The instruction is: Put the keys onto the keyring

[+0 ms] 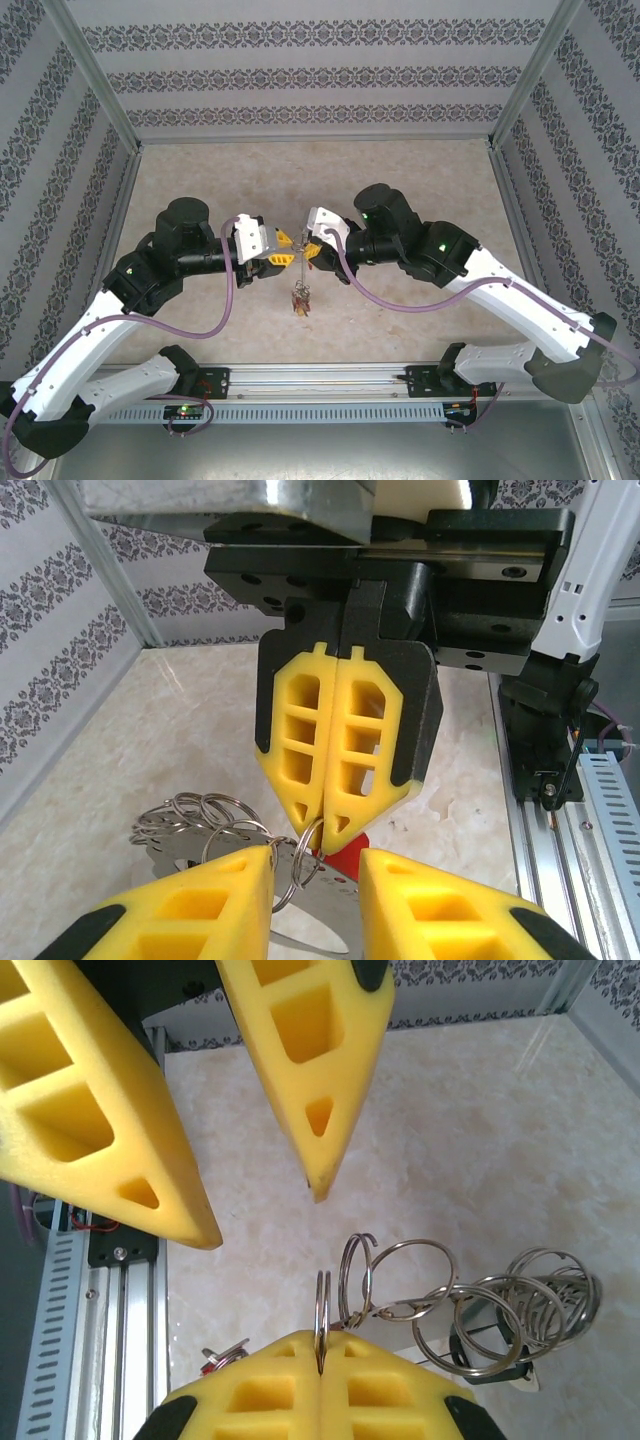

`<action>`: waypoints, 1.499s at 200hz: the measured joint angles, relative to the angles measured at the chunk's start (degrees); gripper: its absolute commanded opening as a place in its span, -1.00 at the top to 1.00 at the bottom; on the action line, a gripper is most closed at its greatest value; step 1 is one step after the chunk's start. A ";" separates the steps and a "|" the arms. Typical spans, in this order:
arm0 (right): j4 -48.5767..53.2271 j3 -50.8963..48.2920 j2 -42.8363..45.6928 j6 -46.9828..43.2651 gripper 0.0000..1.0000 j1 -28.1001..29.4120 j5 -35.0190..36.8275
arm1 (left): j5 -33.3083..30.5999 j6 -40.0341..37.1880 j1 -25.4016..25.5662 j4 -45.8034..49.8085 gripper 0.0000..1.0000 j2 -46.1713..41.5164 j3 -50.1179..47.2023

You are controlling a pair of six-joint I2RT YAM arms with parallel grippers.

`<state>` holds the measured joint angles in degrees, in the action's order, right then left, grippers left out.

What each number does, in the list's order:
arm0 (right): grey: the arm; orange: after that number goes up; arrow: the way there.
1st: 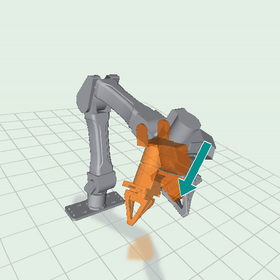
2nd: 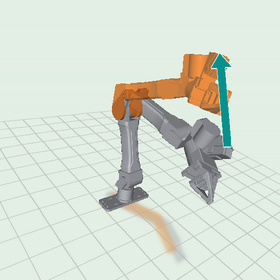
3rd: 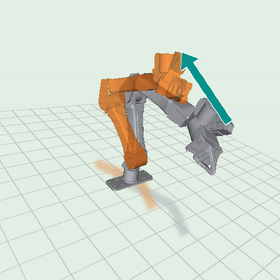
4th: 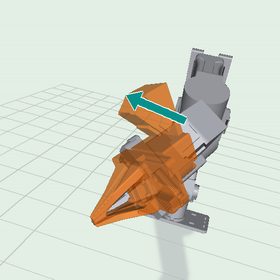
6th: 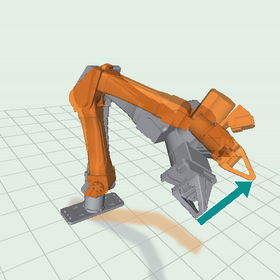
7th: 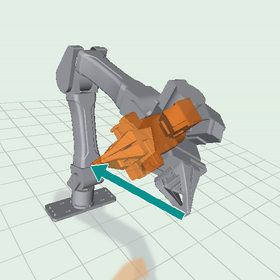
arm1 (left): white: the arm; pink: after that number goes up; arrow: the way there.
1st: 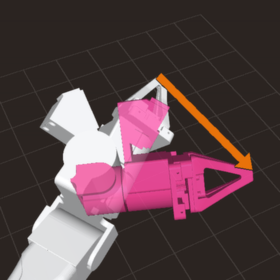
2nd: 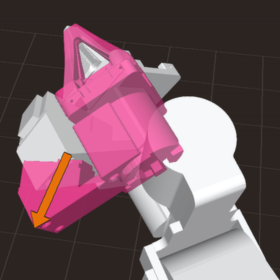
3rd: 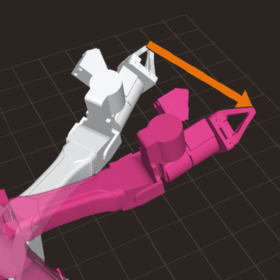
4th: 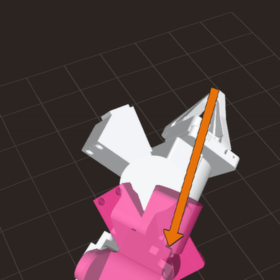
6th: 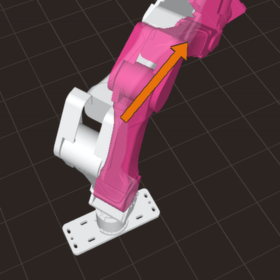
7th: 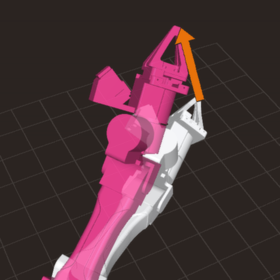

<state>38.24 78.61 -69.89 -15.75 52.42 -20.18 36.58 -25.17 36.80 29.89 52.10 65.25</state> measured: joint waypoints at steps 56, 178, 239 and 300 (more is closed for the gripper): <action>4.11 5.33 -3.43 -1.88 1.00 0.63 0.20 | 0.20 0.04 0.00 -0.74 0.45 0.85 -0.92; 7.48 6.84 -4.22 -2.73 1.00 1.46 -0.42 | 1.11 0.04 1.05 -1.97 0.70 2.43 -1.75; 8.37 6.84 -4.22 -3.58 1.00 1.49 -0.44 | 1.11 -0.37 1.49 -0.42 0.71 2.91 -1.38; 8.66 6.84 -4.20 -3.76 1.00 1.46 -0.42 | 1.18 -1.05 1.51 0.26 1.00 2.82 -1.36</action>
<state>46.89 85.45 -74.08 -19.51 53.89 -20.60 37.76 -26.22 38.30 30.15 54.92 63.90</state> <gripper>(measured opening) 0.063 0.048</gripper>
